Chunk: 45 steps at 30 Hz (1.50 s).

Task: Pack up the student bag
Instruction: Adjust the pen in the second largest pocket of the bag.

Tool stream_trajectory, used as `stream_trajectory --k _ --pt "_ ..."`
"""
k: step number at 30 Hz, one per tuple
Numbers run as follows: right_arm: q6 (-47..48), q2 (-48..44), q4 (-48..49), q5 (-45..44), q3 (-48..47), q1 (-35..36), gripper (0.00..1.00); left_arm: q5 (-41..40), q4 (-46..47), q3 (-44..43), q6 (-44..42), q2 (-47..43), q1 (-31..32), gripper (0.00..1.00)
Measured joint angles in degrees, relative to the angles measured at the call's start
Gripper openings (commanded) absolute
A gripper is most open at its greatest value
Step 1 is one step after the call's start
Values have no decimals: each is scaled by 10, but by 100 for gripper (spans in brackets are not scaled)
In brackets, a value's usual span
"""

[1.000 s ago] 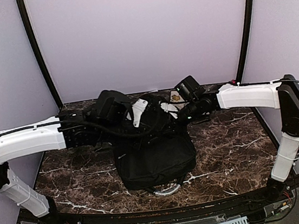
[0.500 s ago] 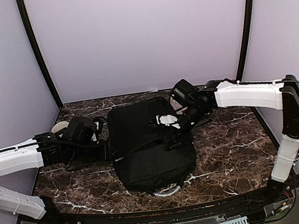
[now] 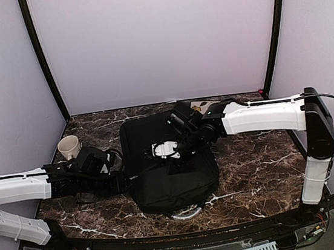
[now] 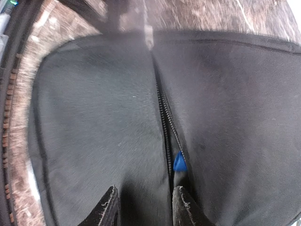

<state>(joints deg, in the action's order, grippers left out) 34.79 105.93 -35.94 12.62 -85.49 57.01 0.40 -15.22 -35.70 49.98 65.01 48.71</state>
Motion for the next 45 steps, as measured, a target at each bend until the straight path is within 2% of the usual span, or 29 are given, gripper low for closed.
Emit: stream_trajectory --k 3,8,12,23,30,33,36,40,45 --pt "-7 23 19 -49 0 14 31 21 33 28 17 5 -1 41" --pt "-14 31 32 -76 0 19 23 49 93 47 30 41 -1 35" --pt "-13 37 24 -59 -3 20 0 63 127 51 30 70 -3 29" --pt "-13 15 -10 -41 -21 9 0 87 180 51 22 97 -2 0" --pt "-12 -23 -56 -21 -28 -13 0 73 214 42 12 105 46 0" --pt "-12 -33 -74 -16 -28 -32 0 68 207 19 7 111 72 8" --pt "-10 -41 -74 -13 -23 -42 20 58 176 -3 3 108 79 21" --pt "-12 -53 -61 -9 -17 -43 34 36 104 -10 0 79 82 35" --pt "-27 -62 -48 11 -18 -33 36 5 48 -9 8 23 75 49"
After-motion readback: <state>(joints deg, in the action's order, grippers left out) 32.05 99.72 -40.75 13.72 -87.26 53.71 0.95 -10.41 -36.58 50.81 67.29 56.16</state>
